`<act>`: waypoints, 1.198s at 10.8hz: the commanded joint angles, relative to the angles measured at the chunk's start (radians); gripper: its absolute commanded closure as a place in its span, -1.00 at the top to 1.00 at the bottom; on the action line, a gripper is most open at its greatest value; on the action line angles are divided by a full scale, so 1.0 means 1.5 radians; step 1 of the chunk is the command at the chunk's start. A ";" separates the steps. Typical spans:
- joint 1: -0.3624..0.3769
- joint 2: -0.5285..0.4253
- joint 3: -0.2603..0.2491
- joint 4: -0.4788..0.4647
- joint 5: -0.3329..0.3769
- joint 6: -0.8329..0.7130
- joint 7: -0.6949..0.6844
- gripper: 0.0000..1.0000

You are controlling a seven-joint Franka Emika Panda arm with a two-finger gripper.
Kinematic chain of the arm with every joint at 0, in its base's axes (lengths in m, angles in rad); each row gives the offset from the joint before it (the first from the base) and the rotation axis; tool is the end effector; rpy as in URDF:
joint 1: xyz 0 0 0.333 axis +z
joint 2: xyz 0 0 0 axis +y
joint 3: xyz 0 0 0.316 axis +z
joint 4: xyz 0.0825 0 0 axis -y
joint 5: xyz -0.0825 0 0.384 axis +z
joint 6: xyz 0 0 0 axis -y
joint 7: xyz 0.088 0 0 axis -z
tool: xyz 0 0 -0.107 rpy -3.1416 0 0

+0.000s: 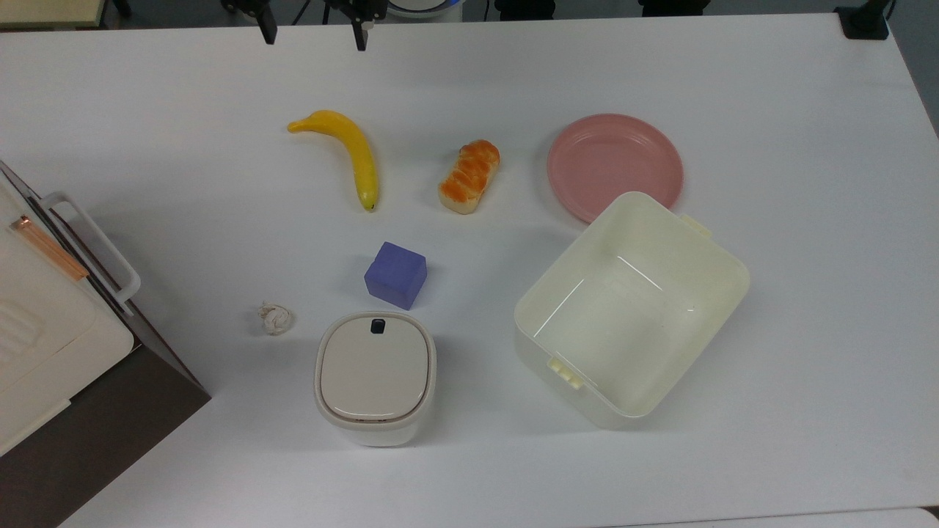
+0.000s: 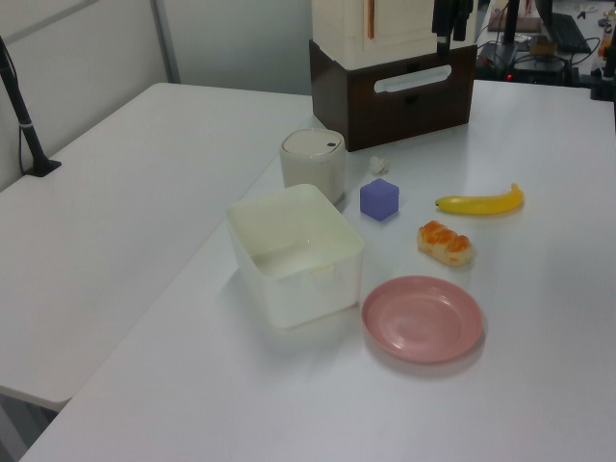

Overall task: Open the trash can
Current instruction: 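Move the gripper down toward the lid of the small cream trash can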

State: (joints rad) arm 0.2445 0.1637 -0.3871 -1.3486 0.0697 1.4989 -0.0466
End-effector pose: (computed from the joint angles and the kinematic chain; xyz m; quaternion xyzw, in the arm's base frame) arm 0.5924 -0.0555 0.6343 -0.9991 0.0432 0.0004 0.0040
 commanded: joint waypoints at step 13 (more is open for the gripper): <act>0.061 0.256 0.012 0.042 -0.230 0.500 0.473 -1.00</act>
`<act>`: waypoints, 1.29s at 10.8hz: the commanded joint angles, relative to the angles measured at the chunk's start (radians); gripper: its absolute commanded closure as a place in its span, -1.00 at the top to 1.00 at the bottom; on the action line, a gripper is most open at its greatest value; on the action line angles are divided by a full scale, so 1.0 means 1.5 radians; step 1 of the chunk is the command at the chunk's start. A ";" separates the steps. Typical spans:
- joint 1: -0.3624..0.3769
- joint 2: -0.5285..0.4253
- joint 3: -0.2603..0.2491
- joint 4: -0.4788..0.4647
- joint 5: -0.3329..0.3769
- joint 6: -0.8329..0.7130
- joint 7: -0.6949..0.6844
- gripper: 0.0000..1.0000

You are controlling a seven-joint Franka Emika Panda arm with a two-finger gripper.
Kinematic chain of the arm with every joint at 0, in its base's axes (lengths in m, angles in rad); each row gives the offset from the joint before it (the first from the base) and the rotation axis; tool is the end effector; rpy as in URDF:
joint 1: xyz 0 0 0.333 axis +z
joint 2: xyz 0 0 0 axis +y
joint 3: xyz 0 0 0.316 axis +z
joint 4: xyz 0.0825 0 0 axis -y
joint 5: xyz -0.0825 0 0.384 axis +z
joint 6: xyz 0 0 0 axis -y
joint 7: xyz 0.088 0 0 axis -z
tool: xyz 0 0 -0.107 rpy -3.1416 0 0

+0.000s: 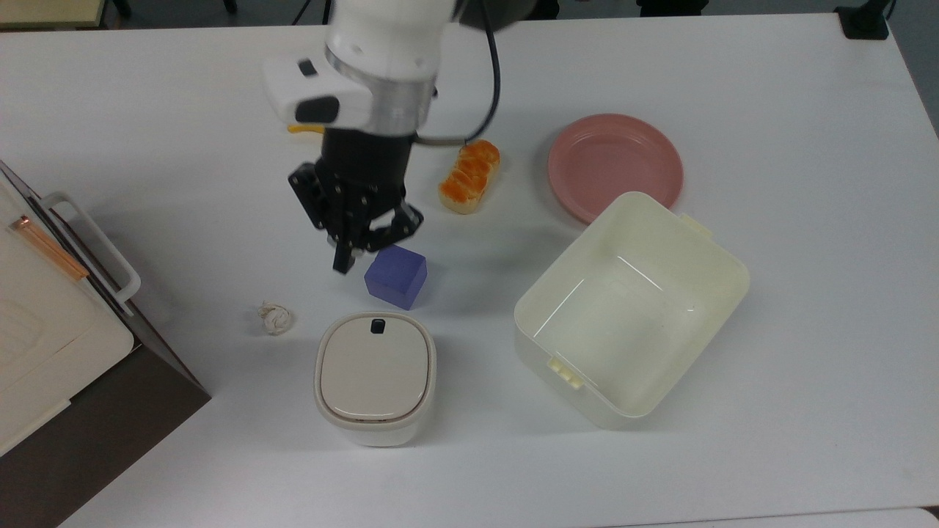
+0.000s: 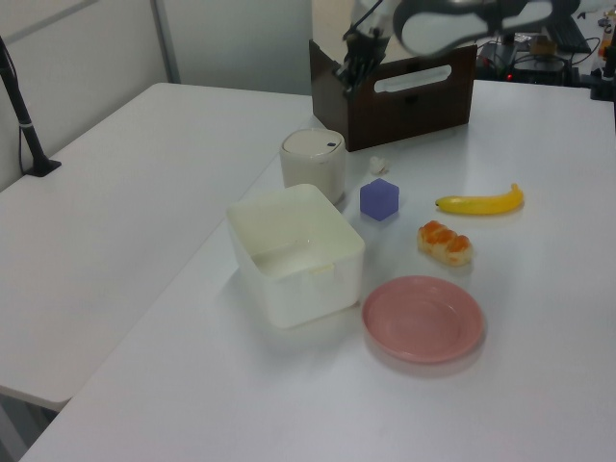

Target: Open the trash can

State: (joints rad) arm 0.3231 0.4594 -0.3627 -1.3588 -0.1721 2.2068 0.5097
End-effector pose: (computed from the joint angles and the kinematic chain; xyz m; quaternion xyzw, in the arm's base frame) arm 0.7241 0.0202 0.5180 0.9471 -0.1956 0.2340 0.0996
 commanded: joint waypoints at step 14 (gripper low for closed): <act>0.012 0.084 0.038 0.008 -0.204 0.011 0.127 -1.00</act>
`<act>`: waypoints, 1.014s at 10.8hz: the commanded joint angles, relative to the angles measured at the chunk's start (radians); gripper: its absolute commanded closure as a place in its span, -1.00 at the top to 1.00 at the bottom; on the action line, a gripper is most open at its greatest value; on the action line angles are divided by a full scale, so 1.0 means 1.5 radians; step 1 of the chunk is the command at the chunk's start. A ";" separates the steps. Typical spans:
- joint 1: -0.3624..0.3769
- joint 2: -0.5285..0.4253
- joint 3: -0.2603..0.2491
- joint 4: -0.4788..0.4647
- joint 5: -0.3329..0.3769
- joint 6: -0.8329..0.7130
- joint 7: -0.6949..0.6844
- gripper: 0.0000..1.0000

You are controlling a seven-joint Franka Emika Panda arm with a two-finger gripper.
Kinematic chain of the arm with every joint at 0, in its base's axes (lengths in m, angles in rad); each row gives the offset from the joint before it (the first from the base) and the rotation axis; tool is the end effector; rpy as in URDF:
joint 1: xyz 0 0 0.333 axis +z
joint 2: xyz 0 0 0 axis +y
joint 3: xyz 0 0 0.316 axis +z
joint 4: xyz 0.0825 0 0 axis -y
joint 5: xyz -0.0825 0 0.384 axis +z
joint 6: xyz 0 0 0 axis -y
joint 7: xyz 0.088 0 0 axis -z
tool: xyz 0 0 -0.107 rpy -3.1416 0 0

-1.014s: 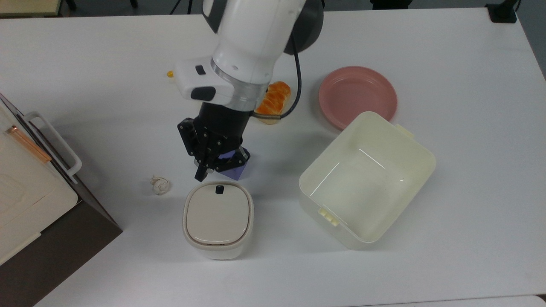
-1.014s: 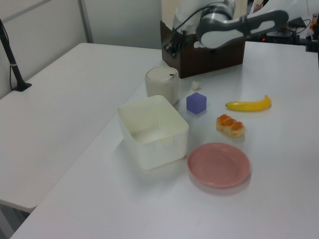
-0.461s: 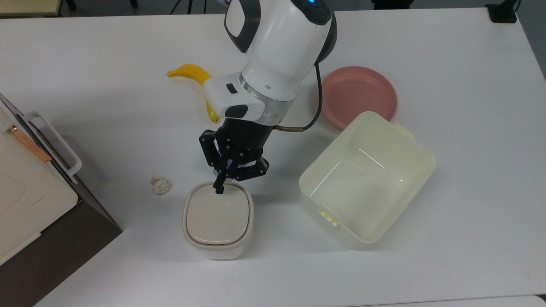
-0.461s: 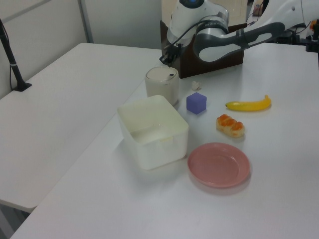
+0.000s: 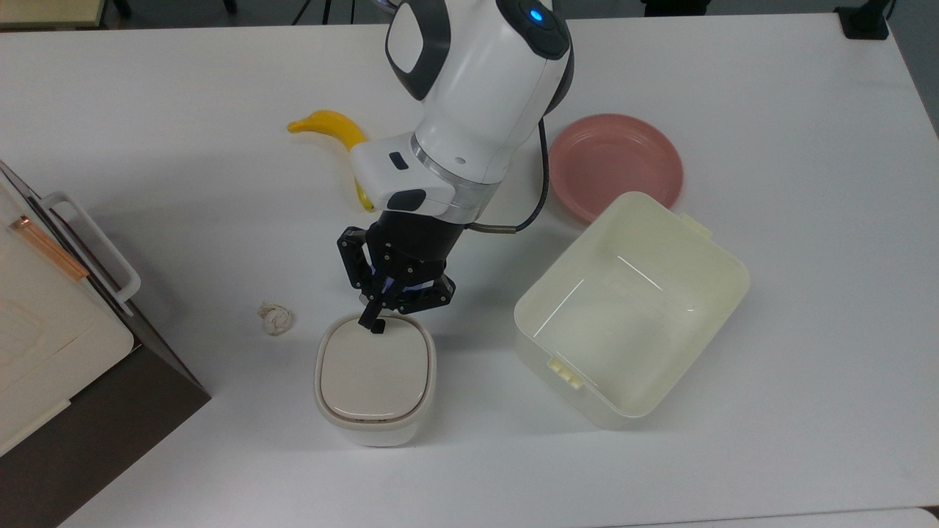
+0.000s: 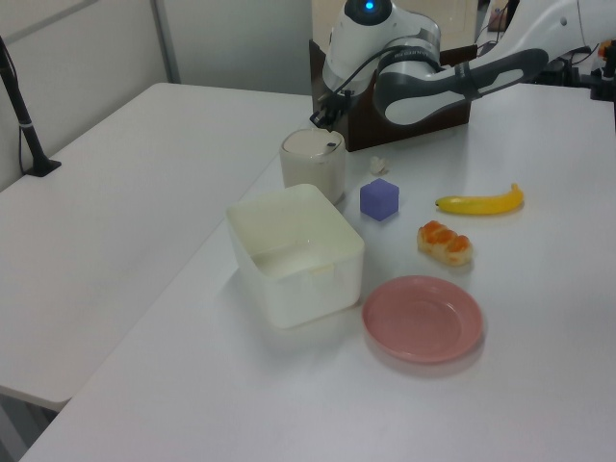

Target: Open the trash can

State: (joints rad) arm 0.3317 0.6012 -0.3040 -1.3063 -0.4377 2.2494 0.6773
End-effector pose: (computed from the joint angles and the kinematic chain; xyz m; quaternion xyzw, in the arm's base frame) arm 0.7510 0.0665 0.4459 0.9334 -0.1645 0.2555 0.1909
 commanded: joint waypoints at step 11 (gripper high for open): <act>0.002 -0.001 0.024 -0.058 -0.059 -0.019 0.019 -1.00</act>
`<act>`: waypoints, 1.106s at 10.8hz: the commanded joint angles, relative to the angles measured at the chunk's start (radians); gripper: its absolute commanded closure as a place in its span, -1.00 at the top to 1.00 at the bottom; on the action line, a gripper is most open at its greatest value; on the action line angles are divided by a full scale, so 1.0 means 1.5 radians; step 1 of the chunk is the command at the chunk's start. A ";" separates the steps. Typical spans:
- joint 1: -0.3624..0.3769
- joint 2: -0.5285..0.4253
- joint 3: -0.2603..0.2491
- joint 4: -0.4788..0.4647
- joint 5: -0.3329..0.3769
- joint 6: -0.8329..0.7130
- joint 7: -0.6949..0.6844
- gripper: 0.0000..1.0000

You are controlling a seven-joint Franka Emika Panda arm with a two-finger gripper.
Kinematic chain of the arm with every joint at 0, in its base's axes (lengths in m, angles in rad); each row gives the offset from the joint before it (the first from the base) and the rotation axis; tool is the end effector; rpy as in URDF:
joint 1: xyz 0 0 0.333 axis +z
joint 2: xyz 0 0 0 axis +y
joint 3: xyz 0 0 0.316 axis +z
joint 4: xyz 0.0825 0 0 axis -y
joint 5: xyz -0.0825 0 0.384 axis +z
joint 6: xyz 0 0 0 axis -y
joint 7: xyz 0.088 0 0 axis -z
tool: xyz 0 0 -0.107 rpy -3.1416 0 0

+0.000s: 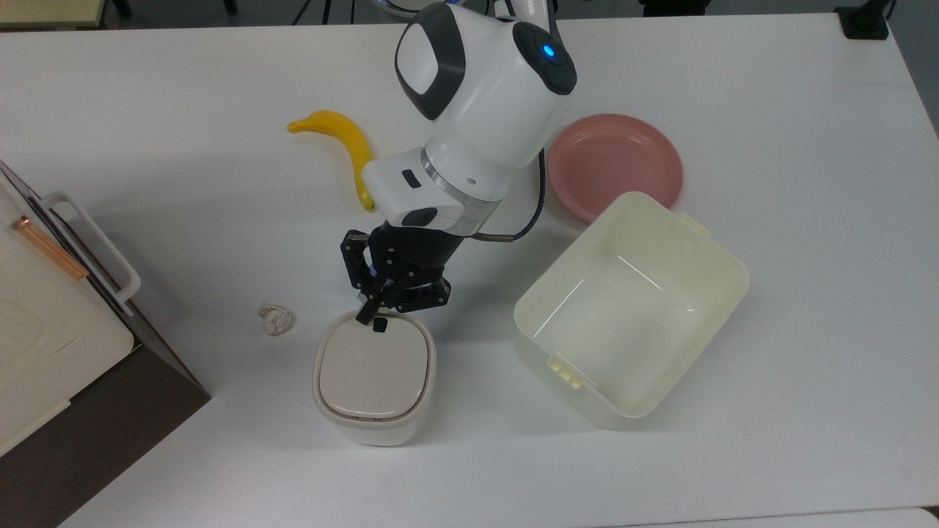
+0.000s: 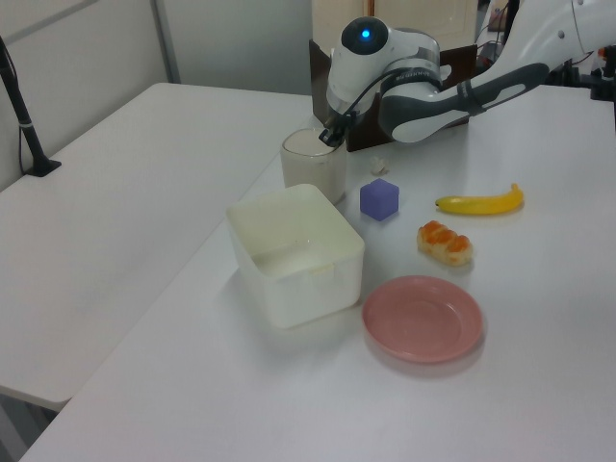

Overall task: Open the trash can
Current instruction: 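Lift the lid tab upward with the gripper, swinging the lid open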

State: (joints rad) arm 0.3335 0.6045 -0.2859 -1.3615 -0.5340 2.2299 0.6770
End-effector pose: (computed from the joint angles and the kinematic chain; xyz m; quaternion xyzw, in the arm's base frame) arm 0.7436 0.0690 0.4139 0.9347 -0.1321 0.2310 0.2356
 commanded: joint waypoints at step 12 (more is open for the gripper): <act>-0.018 0.019 0.008 0.029 0.061 0.004 0.029 -1.00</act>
State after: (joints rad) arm 0.3045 0.6127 -0.2832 -1.3023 -0.4410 2.2299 0.6994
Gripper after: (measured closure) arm 0.991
